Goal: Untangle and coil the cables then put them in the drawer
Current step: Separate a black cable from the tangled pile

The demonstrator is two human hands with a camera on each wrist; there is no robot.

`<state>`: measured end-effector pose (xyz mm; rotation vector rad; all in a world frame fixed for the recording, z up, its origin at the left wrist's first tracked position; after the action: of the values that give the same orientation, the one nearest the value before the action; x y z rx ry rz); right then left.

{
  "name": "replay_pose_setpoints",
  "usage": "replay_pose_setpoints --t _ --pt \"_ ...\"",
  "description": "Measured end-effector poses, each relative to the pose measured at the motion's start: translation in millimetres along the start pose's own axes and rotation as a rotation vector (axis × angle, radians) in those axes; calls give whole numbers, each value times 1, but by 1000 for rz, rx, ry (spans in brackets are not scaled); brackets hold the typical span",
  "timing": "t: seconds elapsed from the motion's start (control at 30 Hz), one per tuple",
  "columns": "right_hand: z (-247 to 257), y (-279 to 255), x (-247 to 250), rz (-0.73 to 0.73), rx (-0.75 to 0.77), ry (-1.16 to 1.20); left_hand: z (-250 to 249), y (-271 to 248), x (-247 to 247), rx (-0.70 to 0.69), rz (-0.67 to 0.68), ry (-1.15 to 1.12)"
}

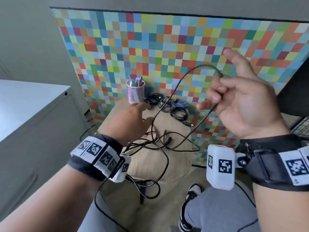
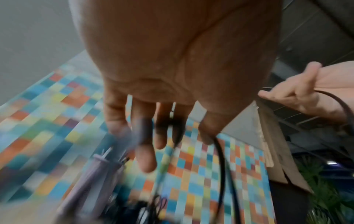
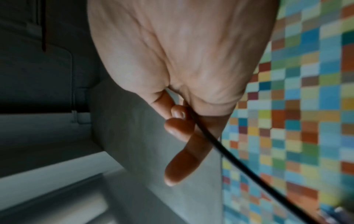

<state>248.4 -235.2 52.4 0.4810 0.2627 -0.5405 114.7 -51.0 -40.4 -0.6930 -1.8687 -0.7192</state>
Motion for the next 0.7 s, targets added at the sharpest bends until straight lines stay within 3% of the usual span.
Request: replay_pose_setpoints --t 0.07,0.13,0.17,0.23,0.3,0.37,0.47,0.53,0.6,0.7 --pt "14 -1 -15 36 70 44 -17 -17 42 -53 -249 -135" --pt "19 0 -28 32 118 76 -37 -46 81 -153 -417 -525" --pt "18 0 -33 24 133 90 -50 -57 88 -216 -384 -713" --pt "16 -1 -47 39 156 93 -80 -68 82 -314 -157 -906" --pt "14 1 -58 73 189 24 -97 -67 55 -309 115 -950" --pt "16 4 -61 79 234 -86 -94 -64 32 -265 263 -927" --pt "19 8 -39 -24 320 -387 -63 -57 25 -185 257 -966" --pt "15 6 -17 -85 345 -781 -35 -50 33 -113 161 -974" --pt "-6 5 2 -11 194 -1167 -13 -45 46 -78 77 -1017" --pt "-58 -7 15 246 -150 -1407 -5 -42 57 -62 38 -911"
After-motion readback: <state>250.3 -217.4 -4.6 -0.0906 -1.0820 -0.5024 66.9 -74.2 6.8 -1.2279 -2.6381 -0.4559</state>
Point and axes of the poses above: each hand's wrist, its own y-axis towards the middle knuckle, its own x-axis out of the back of the hand, z = x × y, the point moved 9 cm from there along y, towards the middle knuckle, and after that the axes turned 5 degrees about x, right-handed, at the moved point
